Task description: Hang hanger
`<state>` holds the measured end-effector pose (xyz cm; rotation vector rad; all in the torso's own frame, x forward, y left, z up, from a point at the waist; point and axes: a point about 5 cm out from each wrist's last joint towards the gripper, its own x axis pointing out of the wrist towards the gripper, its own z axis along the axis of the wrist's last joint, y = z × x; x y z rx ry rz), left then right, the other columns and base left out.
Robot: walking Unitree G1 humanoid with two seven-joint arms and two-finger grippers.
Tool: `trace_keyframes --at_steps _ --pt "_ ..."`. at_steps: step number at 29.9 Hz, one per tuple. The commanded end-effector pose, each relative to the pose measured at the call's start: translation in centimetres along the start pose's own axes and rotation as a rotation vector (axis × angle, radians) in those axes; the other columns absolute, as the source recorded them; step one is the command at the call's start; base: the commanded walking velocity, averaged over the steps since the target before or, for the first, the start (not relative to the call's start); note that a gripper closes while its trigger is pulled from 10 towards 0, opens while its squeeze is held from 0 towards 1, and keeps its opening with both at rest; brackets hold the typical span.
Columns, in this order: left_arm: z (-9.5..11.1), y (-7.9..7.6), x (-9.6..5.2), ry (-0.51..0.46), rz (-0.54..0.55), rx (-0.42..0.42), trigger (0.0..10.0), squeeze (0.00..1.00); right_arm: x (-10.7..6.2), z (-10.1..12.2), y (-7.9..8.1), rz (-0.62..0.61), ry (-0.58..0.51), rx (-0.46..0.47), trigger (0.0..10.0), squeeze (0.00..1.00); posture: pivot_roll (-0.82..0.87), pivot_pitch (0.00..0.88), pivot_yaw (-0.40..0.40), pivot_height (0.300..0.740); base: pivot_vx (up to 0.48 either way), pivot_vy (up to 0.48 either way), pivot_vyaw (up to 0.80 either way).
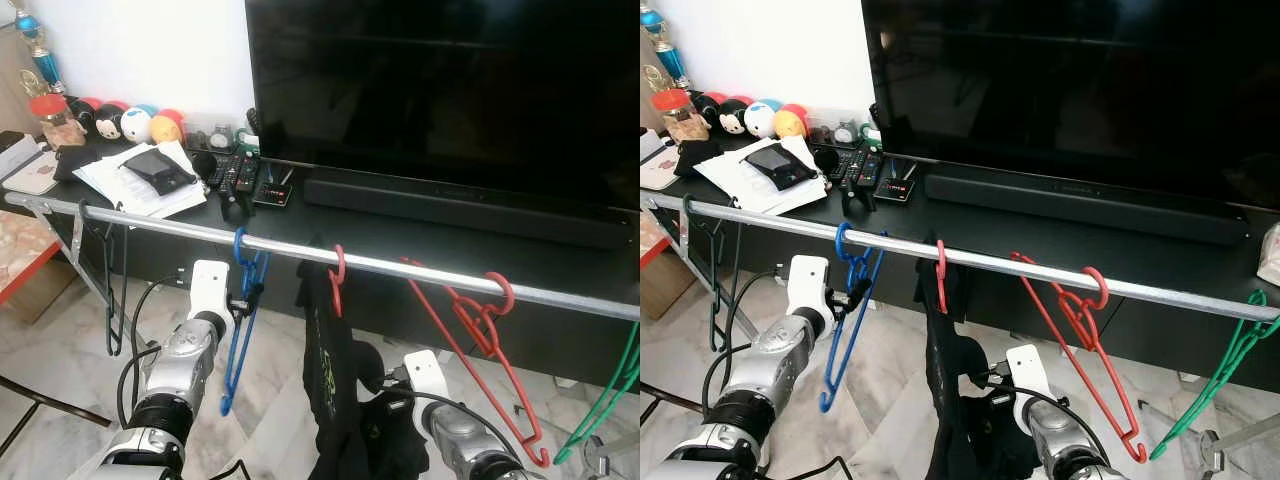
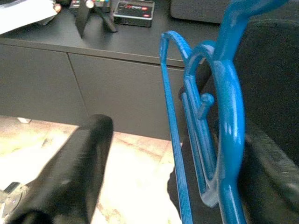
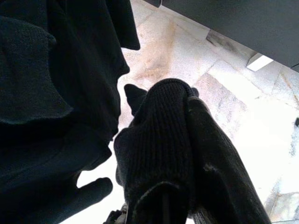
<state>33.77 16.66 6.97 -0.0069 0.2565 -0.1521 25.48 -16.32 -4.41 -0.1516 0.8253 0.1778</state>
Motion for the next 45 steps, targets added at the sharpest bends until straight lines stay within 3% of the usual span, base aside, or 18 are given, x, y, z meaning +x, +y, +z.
trace_keyframes --at_steps 1,45 --pt "0.23 -0.11 0.18 -0.006 -0.019 0.024 0.0 0.0 0.0 0.2 -0.05 0.002 -0.012 -0.001 10.0 0.0 -0.03 0.0 -0.007 0.74 0.0 0.0 0.0" --pt "0.06 -0.14 0.36 -0.012 -0.052 0.062 0.0 0.0 -0.01 0.0 -0.02 0.004 -0.006 0.0 10.0 0.0 -0.03 0.0 -0.002 0.74 0.0 0.0 0.0"
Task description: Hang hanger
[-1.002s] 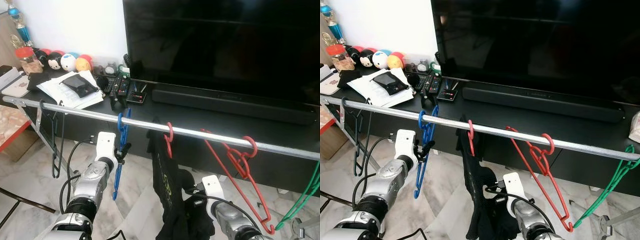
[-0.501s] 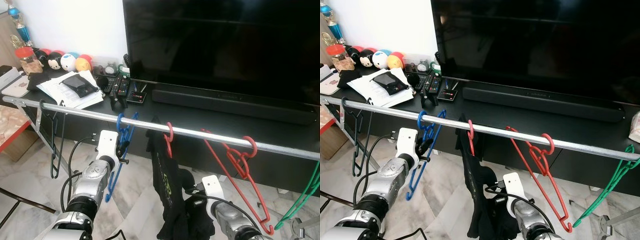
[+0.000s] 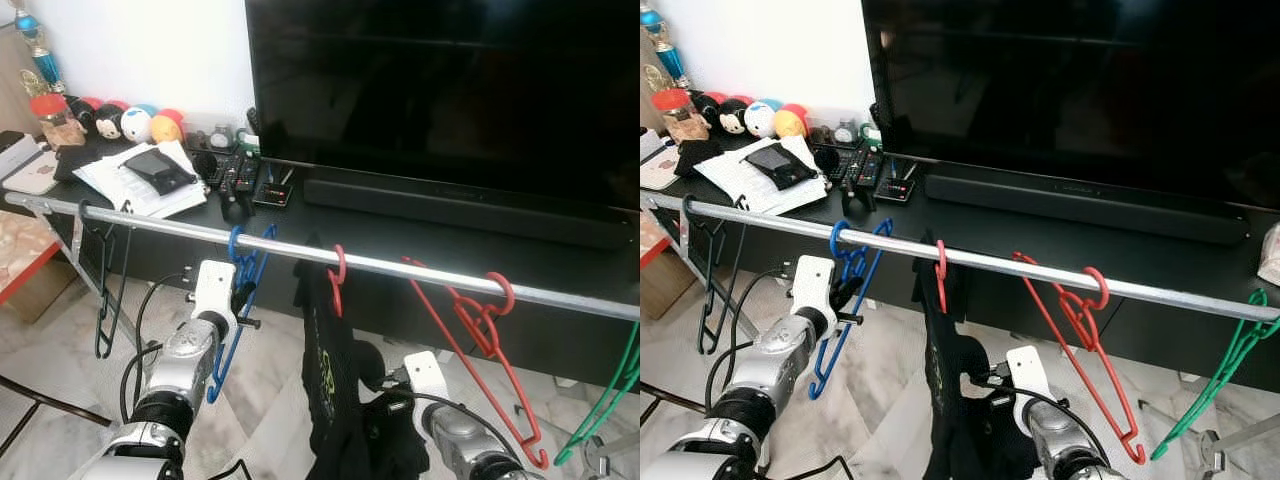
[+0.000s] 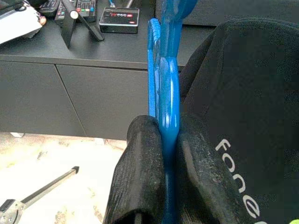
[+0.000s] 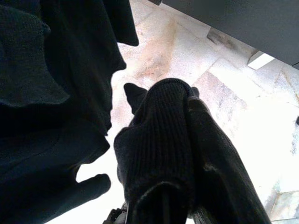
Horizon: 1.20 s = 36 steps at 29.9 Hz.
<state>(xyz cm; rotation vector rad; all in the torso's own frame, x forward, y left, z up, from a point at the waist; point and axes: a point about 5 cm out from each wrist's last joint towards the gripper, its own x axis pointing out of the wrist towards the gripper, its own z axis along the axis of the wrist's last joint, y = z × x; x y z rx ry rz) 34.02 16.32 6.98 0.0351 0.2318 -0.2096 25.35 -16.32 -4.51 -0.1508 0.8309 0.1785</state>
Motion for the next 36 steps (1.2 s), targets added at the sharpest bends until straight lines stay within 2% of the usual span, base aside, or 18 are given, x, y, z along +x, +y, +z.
trace_keyframes --at_steps 1,7,8,9,16,21,24,25,26,27,28,29,33,35,36 --pt "0.0 0.2 0.1 0.011 -0.002 0.012 0.0 0.0 0.0 0.2 -0.1 0.001 -0.012 -0.003 10.0 0.0 -0.03 0.0 -0.002 0.74 0.0 0.0 0.0" --pt "0.3 0.5 0.0 -0.022 0.031 0.018 0.0 0.0 0.0 0.3 -0.2 -0.009 -0.018 0.004 10.0 0.0 -0.03 0.0 -0.002 0.74 0.0 0.0 0.0" --pt "0.5 0.6 -0.1 -0.04 0.044 0.035 0.0 0.0 0.0 0.3 -0.2 -0.01 -0.018 0.004 10.0 0.0 -0.04 0.0 -0.001 0.74 0.0 0.0 0.0" --pt "1.3 0.9 -0.3 -0.104 0.057 0.066 0.0 0.0 0.0 0.3 -0.2 -0.012 -0.019 0.004 10.0 0.0 -0.04 0.0 -0.001 0.74 0.0 0.0 0.0" --pt "2.5 1.3 -1.4 -0.231 0.068 0.071 0.0 0.0 0.0 0.3 -0.3 -0.013 -0.02 0.004 10.0 0.0 -0.04 0.0 -0.001 0.74 0.0 0.0 0.0" --pt "2.1 1.3 -2.3 -0.249 0.057 0.088 0.0 0.0 0.0 0.3 -0.2 -0.012 -0.02 0.004 10.0 0.0 -0.04 0.0 -0.001 0.74 0.0 0.0 0.0" --pt "1.3 1.4 -3.0 -0.214 0.043 0.116 0.0 0.0 0.0 0.3 -0.3 -0.012 -0.017 0.002 10.0 0.0 -0.03 0.0 0.0 0.74 0.0 0.0 0.0" --pt "0.9 1.6 -3.3 -0.198 0.042 0.123 3.7 0.0 0.0 0.2 -0.3 -0.012 -0.017 0.001 10.0 0.0 -0.03 0.0 0.0 0.74 0.0 0.0 0.0" --pt "0.3 1.9 -3.8 -0.173 0.046 0.134 6.0 0.0 0.0 0.2 -0.3 -0.011 -0.016 0.001 10.0 0.0 -0.03 0.0 -0.001 0.74 0.0 0.0 0.0" --pt "0.0 2.1 -4.2 -0.156 0.048 0.143 6.0 0.0 0.0 0.2 -0.3 -0.012 -0.016 0.0 10.0 0.0 -0.03 0.0 -0.001 0.74 0.0 0.0 0.0" --pt "-0.6 2.3 -4.7 -0.132 0.054 0.152 9.2 0.0 0.0 0.2 -0.3 -0.011 -0.015 0.0 10.0 0.0 -0.03 0.0 -0.001 0.74 0.0 0.0 0.0" --pt "-0.8 2.4 -5.0 -0.121 0.057 0.152 10.0 0.0 0.0 0.2 -0.3 -0.011 -0.015 -0.001 10.0 0.0 -0.03 0.0 -0.001 0.74 0.0 0.0 0.0" --pt "-2.4 2.8 -6.9 -0.029 0.055 0.191 10.0 0.0 0.0 0.1 -0.4 -0.013 -0.012 -0.003 10.0 0.0 -0.02 0.0 -0.002 0.74 0.0 0.0 0.0" --pt "-2.9 3.1 -7.2 0.027 0.068 0.22 10.0 0.0 -0.1 0.0 -0.4 -0.015 -0.01 -0.004 10.0 0.0 -0.02 0.0 -0.003 0.74 0.0 0.0 0.0" --pt "-3.6 3.3 -7.2 0.085 0.071 0.234 10.0 0.0 -0.1 0.0 -0.4 -0.015 -0.009 -0.004 10.0 0.0 -0.02 0.0 -0.005 0.74 0.0 0.0 0.0"
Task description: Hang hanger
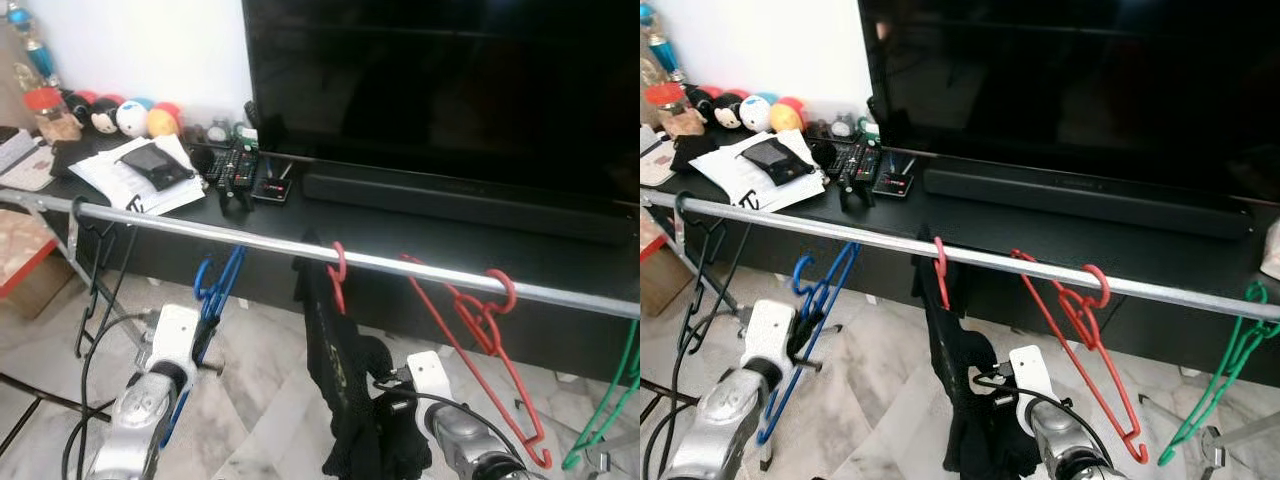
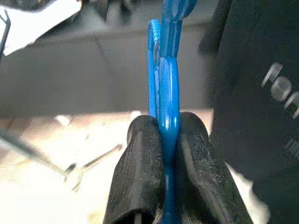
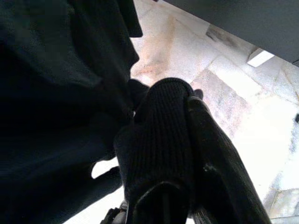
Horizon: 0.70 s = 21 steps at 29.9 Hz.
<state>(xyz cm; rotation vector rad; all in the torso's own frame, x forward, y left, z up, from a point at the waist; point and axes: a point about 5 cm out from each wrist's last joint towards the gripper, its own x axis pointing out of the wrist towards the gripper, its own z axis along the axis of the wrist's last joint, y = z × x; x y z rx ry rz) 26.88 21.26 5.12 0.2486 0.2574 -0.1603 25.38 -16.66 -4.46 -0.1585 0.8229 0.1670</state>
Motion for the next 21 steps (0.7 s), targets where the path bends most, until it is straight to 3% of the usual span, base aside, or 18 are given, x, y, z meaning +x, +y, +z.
trace_keyframes --at_steps 1,2,4,9,12,17,21 --pt "-0.7 -0.1 0.2 0.11 -0.011 0.046 10.0 0.0 0.0 0.0 -0.1 -0.001 -0.002 -0.002 10.0 0.0 -0.02 0.0 -0.005 0.74 0.0 0.0 0.0" --pt "-0.7 -0.1 0.2 0.11 -0.011 0.046 10.0 0.0 0.0 0.0 -0.1 -0.001 -0.002 -0.002 10.0 0.0 -0.02 0.0 -0.005 0.74 0.0 0.0 0.0" --pt "-2.3 -0.7 1.0 0.232 -0.017 0.036 10.0 0.0 0.0 0.0 -0.1 -0.002 0.0 -0.006 10.0 0.0 -0.02 0.0 -0.005 0.74 0.0 0.0 0.0" --pt "-2.8 -1.8 3.0 0.31 0.029 -0.054 10.0 0.0 0.0 0.0 -0.3 -0.011 0.003 -0.007 10.0 0.0 -0.03 0.0 -0.005 0.74 0.0 0.0 0.0" --pt "-3.3 -3.0 3.9 0.383 0.008 -0.037 10.0 0.0 -0.1 -0.1 -0.5 -0.024 0.008 -0.01 10.0 0.0 -0.03 0.0 -0.005 0.74 0.0 0.0 0.0" --pt "-4.7 -4.7 4.0 0.463 -0.009 -0.082 10.0 0.0 -0.1 -0.1 -0.7 -0.042 0.012 0.003 10.0 0.0 -0.05 0.0 0.01 0.74 0.0 0.0 0.0" --pt "-6.8 -6.3 2.7 0.548 -0.005 -0.173 10.0 0.0 -0.1 -0.4 -1.0 -0.063 0.027 0.029 10.0 0.0 -0.07 0.0 0.015 0.74 0.0 0.0 0.0"
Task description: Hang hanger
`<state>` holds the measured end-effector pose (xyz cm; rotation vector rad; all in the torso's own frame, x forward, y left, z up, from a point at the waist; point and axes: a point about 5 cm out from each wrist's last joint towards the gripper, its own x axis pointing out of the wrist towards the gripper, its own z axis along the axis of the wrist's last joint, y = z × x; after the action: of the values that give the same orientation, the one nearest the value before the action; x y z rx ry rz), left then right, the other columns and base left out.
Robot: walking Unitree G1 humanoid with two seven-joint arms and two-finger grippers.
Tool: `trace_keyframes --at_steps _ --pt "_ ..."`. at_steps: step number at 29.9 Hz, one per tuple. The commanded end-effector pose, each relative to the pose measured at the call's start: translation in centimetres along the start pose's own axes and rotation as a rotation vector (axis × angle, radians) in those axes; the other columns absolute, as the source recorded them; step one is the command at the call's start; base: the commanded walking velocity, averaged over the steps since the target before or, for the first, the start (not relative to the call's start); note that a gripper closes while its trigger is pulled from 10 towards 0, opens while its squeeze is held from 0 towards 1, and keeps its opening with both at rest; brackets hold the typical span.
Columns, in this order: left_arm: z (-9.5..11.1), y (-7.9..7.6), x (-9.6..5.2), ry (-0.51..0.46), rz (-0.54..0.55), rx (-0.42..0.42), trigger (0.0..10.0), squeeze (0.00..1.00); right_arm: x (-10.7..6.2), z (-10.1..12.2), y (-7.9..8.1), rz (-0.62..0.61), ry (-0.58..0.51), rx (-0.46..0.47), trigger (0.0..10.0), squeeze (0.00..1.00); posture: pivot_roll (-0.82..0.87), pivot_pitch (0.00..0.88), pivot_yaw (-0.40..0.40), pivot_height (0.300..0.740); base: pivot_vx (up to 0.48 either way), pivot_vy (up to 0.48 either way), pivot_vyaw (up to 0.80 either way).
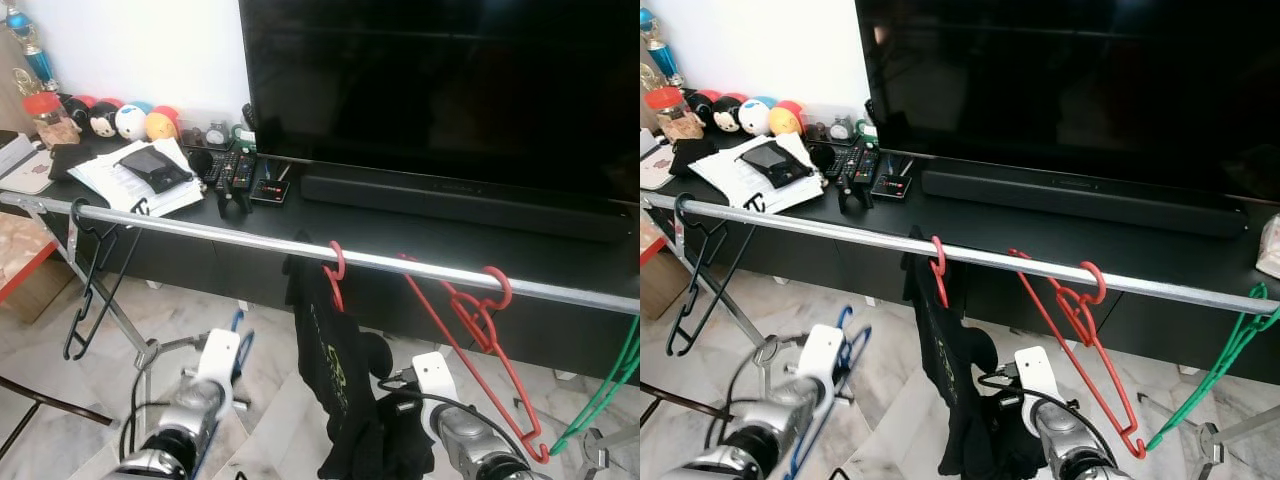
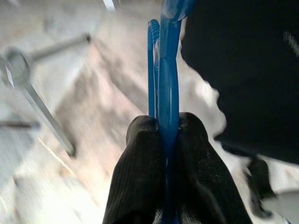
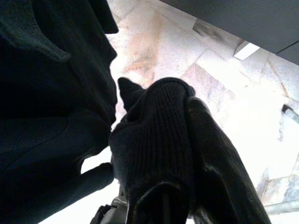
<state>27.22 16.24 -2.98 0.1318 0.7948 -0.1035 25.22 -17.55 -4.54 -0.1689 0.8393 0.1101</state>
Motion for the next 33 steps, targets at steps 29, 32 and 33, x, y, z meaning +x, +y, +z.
trace_keyframes --at_steps 29,32,33 --pt "-4.2 -0.2 -0.5 0.114 0.037 -0.002 10.0 0.0 -0.1 -0.7 -0.5 -0.024 0.021 0.062 10.0 0.0 -0.07 0.0 0.009 0.74 0.0 0.0 0.0" --pt "-4.1 -0.2 -0.4 0.109 0.03 0.0 10.0 0.0 -0.1 -0.6 -0.5 -0.025 0.02 0.062 10.0 0.0 -0.07 0.0 0.009 0.74 0.0 0.0 0.0" --pt "-4.1 -0.2 -0.4 0.108 0.029 0.0 10.0 0.0 -0.1 -0.6 -0.5 -0.025 0.019 0.062 10.0 0.0 -0.07 0.0 0.008 0.74 0.0 0.0 0.0"
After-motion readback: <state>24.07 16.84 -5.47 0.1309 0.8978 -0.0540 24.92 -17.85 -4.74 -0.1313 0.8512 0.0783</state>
